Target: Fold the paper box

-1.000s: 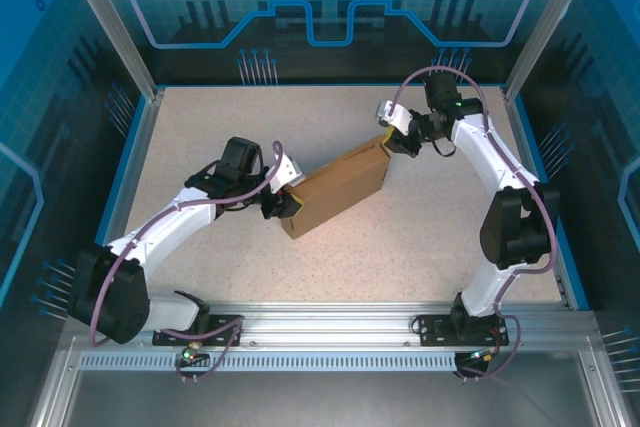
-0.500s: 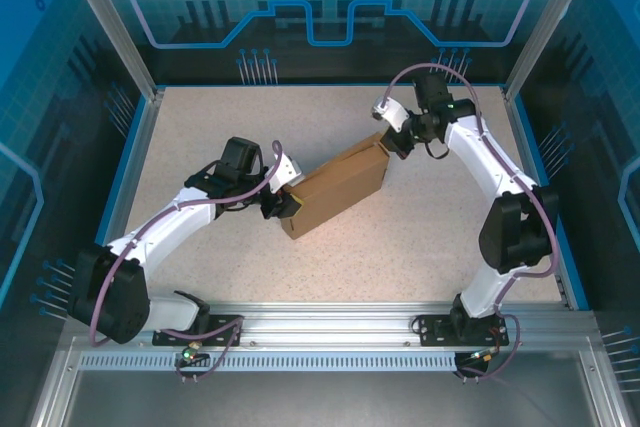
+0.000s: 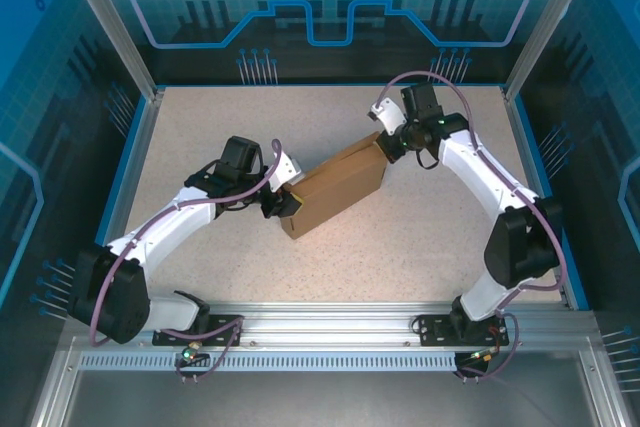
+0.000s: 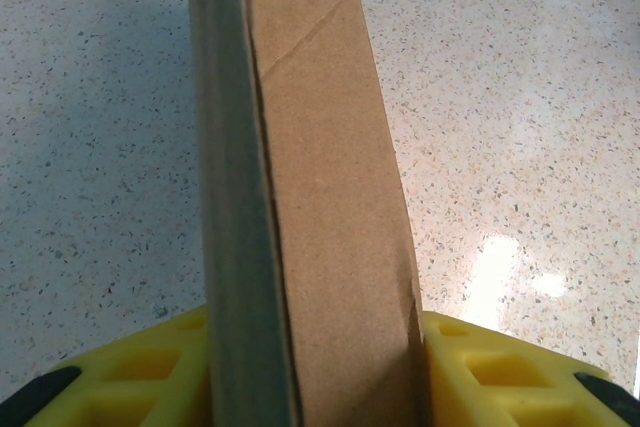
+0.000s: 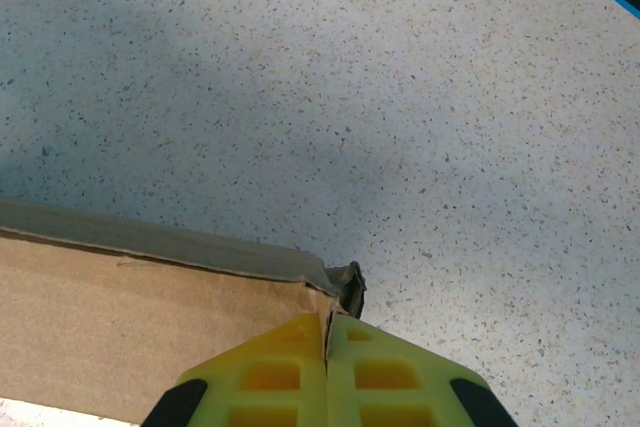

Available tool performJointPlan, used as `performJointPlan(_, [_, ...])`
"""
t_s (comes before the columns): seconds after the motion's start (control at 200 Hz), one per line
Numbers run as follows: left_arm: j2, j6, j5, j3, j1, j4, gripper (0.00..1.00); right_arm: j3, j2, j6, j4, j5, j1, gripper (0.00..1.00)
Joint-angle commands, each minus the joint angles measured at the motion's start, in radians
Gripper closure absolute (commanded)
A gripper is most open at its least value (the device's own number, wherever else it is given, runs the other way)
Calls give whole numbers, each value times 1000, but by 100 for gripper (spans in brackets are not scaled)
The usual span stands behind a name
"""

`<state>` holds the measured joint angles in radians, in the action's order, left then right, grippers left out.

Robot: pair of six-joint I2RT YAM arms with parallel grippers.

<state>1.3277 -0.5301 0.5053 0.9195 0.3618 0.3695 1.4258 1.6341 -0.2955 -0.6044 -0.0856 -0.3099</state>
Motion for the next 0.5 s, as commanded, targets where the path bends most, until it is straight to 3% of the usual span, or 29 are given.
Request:
performJointPlan(0.0, [-2, -8, 31, 39, -5, -27, 73, -43, -25, 17, 35, 31, -8, 96])
performJointPlan(0.495, [-1, -5, 6, 38, -4, -35, 73, -193, -95, 57, 133, 20, -10, 96])
